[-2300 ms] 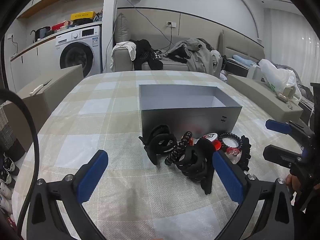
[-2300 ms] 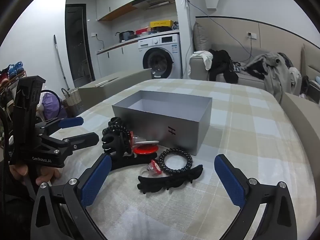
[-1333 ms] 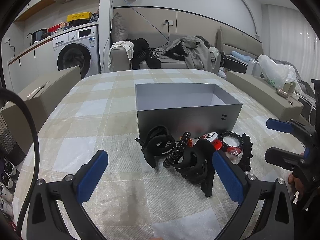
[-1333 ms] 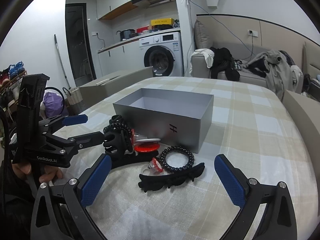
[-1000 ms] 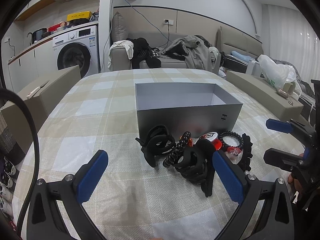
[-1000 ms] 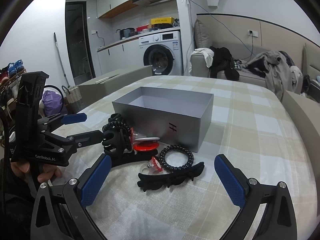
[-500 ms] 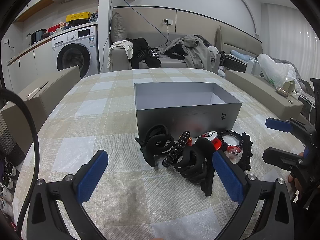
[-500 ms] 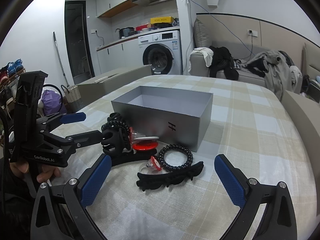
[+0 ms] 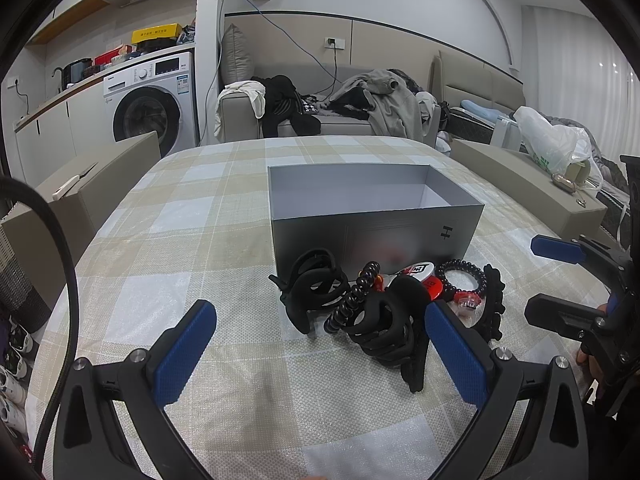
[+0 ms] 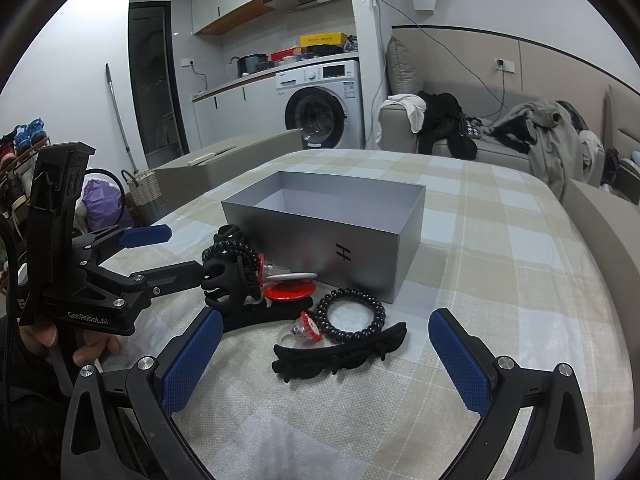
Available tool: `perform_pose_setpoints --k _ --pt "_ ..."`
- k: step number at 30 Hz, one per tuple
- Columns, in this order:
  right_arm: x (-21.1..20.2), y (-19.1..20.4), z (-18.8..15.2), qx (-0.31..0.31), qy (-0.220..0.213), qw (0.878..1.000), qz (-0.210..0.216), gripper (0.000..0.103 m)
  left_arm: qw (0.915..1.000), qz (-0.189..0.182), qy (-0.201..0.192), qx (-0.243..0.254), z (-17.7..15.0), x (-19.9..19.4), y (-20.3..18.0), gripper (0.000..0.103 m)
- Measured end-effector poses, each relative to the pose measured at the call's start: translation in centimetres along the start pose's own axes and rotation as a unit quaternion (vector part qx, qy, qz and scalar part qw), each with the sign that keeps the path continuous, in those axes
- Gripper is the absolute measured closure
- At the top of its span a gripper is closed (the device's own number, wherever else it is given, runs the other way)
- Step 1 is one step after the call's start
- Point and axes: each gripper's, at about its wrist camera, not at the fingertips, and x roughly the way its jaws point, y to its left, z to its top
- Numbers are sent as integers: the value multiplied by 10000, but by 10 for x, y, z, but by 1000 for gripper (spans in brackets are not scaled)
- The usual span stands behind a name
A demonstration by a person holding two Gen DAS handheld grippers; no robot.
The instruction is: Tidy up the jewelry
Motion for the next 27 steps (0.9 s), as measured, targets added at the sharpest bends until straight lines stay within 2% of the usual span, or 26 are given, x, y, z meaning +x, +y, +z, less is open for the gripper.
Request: perform_pose_setpoints --k 27 --pt "1 -5 3 126 35 9999 -104 0 10000 2 8 0 -1 0 -1 1"
